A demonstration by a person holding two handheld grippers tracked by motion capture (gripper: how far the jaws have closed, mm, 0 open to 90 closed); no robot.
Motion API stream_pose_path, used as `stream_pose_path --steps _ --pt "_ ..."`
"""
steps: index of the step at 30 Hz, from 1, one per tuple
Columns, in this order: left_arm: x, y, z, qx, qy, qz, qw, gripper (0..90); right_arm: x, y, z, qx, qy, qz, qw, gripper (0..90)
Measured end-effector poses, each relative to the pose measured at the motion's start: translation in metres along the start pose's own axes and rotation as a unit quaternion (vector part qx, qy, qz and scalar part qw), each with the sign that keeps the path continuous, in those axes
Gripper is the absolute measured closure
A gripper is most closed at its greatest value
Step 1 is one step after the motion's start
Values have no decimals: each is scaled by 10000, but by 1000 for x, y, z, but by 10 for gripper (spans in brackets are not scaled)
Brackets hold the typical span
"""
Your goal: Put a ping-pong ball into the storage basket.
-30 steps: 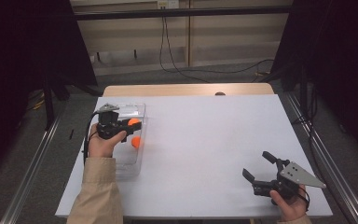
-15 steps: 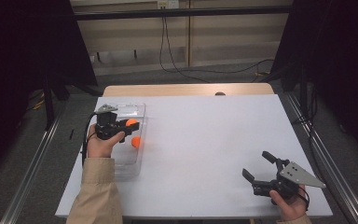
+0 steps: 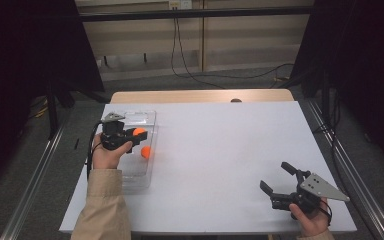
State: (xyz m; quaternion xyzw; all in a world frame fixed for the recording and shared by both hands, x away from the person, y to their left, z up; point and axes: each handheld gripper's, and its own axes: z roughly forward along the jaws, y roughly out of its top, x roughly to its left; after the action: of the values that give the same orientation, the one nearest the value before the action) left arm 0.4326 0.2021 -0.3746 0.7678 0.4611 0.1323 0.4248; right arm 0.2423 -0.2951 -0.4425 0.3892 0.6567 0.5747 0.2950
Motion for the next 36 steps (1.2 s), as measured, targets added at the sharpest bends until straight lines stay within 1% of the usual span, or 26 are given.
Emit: stream_pose_path --steps 4,7,12,15,18,25,36 --pt "1 0 0 21 29 2 10000 510 0 0 0 3 -1 0 10000 36" --pt "1 -1 0 -5 59 -33 10000 510 0 0 0 -1 0 -2 10000 36" --pt "3 -2 -1 20 126 1 9999 509 0 0 0 -3 2 -6 10000 36" --pt "3 -3 0 2 146 -30 9999 509 0 0 0 -4 1 -1 10000 36" --pt "4 -3 -1 20 180 1 9998 509 0 0 0 -11 2 1 10000 36" --pt "6 -4 0 33 267 -35 9996 510 0 0 0 -15 5 -5 10000 36" --pt "8 -6 0 49 351 -31 9994 509 0 1 0 -18 5 -10 10000 36"
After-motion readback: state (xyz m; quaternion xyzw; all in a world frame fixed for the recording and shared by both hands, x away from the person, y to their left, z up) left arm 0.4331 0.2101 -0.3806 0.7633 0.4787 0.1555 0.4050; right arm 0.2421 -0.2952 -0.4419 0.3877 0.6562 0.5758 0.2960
